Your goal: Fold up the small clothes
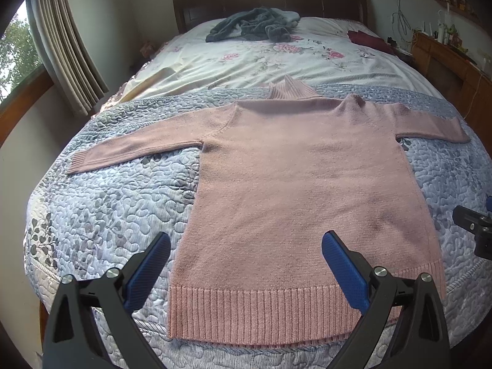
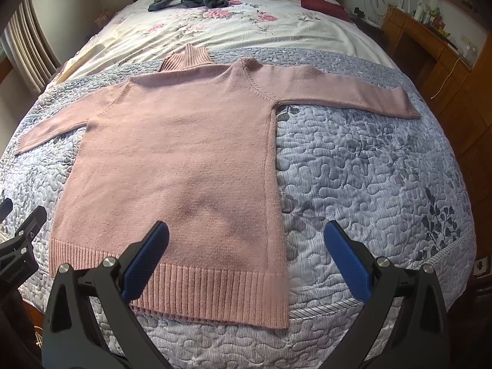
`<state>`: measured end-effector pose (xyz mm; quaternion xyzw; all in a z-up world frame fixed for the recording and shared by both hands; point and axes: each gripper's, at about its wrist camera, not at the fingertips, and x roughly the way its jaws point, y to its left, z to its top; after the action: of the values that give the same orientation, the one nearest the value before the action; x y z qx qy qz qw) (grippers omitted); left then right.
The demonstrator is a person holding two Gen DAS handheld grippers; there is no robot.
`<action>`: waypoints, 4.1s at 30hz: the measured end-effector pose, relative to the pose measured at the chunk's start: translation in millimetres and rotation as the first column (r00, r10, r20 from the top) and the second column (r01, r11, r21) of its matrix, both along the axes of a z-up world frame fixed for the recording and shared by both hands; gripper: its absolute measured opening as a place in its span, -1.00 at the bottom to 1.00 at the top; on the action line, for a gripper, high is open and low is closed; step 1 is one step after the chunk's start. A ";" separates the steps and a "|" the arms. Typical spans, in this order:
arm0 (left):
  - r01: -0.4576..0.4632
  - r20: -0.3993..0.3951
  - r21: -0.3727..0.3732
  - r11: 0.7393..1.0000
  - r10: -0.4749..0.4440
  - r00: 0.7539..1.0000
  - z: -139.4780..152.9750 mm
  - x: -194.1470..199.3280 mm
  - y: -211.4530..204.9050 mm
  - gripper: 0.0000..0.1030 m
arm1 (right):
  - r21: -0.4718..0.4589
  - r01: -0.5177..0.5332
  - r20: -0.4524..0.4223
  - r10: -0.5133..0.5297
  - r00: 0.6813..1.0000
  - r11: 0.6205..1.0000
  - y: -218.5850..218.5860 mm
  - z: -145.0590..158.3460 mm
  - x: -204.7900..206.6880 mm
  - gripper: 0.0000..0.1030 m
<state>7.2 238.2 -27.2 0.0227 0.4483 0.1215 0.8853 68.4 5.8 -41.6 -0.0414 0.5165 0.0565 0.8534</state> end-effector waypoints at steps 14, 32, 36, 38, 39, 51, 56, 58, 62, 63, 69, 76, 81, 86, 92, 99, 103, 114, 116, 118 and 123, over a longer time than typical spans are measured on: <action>-0.016 -0.010 -0.011 1.000 0.016 1.000 -7.0 1.6 6.2 0.92 | -0.006 -0.008 -0.011 0.008 1.000 1.000 5.5 -9.8 3.0 0.94; -0.025 -0.022 -0.006 1.000 0.025 0.999 -11.2 1.3 9.2 0.92 | 0.001 -0.012 -0.019 0.012 1.000 1.000 7.5 -13.7 4.4 0.94; -0.030 -0.024 -0.003 1.000 0.029 0.999 -10.9 1.2 9.8 0.92 | 0.003 -0.013 -0.016 0.013 1.000 1.000 8.3 -13.4 4.1 0.94; -0.030 -0.025 -0.001 1.000 0.030 0.999 -11.1 0.8 9.5 0.92 | 0.003 -0.012 -0.015 0.012 1.000 1.000 8.0 -13.1 4.1 0.94; -0.029 -0.025 0.001 1.000 0.029 0.999 -10.7 0.9 9.3 0.92 | 0.004 -0.011 -0.015 0.012 1.000 1.000 7.9 -13.0 4.0 0.94; -0.024 -0.018 0.011 1.000 0.024 1.000 -7.5 -0.5 8.1 0.92 | 0.013 -0.010 -0.010 0.011 1.000 1.000 8.6 -8.6 4.4 0.94; -0.023 -0.015 0.017 1.000 0.024 1.000 -7.0 -0.6 7.2 0.92 | 0.014 -0.012 -0.003 0.012 1.000 1.000 8.4 -7.6 4.2 0.94; -0.022 -0.014 0.014 1.000 0.023 1.000 -6.9 -0.6 7.2 0.92 | 0.015 -0.013 -0.004 0.013 1.000 1.000 8.5 -7.6 4.2 0.94; -0.023 -0.013 0.009 1.000 0.023 1.000 -7.6 0.1 7.1 0.92 | 0.017 -0.014 -0.003 0.014 1.000 1.000 9.1 -7.8 4.7 0.94; -0.025 -0.013 0.008 1.000 0.025 1.000 -8.1 0.8 7.6 0.92 | 0.019 -0.013 -0.002 0.013 1.000 1.000 8.7 -8.2 4.9 0.94; -0.001 -0.077 -0.102 0.995 -0.007 0.997 -30.0 25.7 11.8 0.92 | 0.044 0.010 -0.011 -0.010 1.000 0.999 -14.5 -19.4 25.3 0.94; 0.054 -0.062 -0.085 0.995 -0.060 0.996 -40.0 112.6 -21.3 0.92 | -0.008 0.155 0.006 -0.155 0.988 0.988 -122.1 -24.8 112.2 0.94; 0.088 -0.013 -0.072 0.993 -0.089 0.996 -36.6 194.3 -63.3 0.92 | 0.030 0.322 -0.045 -0.321 0.946 0.946 -233.7 -39.0 199.8 0.94; 0.090 0.009 -0.121 0.988 -0.090 0.996 -41.5 268.7 -101.6 0.92 | 0.019 0.443 -0.113 -0.439 0.891 0.896 -325.7 -65.7 272.1 0.93; 0.105 -0.008 -0.150 0.983 -0.107 0.994 -61.5 331.6 -140.7 0.92 | 0.064 0.530 -0.194 -0.510 0.838 0.846 -388.0 -98.2 313.7 0.88; 0.090 -0.041 -0.170 0.981 -0.098 0.994 -82.6 357.2 -158.8 0.92 | 0.186 0.601 -0.263 -0.550 0.793 0.777 -416.7 -130.1 336.4 0.55; 0.093 -0.050 -0.145 0.985 -0.101 0.994 -88.8 353.8 -155.3 0.92 | 0.191 0.581 -0.229 -0.540 0.810 0.791 -414.5 -125.2 343.4 -0.05; 0.041 -0.055 -0.101 0.994 -0.047 0.997 -94.0 336.1 -98.2 0.92 | 0.223 0.603 -0.216 -0.565 0.796 0.766 -427.4 -104.2 325.3 -0.73; 0.018 -0.066 -0.098 0.995 -0.024 0.998 -97.0 334.2 -83.1 0.92 | 0.207 0.613 -0.236 -0.569 0.788 0.763 -425.8 -115.8 321.2 -0.73; -0.009 -0.075 -0.106 0.994 0.001 0.997 -99.3 332.8 -67.8 0.92 | 0.206 0.615 -0.210 -0.579 0.787 0.761 -419.8 -113.2 318.3 -0.73; -0.042 -0.068 -0.109 0.993 0.035 0.997 -97.4 325.3 -38.7 0.92 | 0.266 0.578 -0.143 -0.561 0.815 0.771 -397.0 -82.7 310.7 -0.74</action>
<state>332.4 199.5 -124.7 -0.0308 0.4835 0.1127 0.8675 379.1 -391.2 -124.3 0.2474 0.5136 -0.1264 0.8118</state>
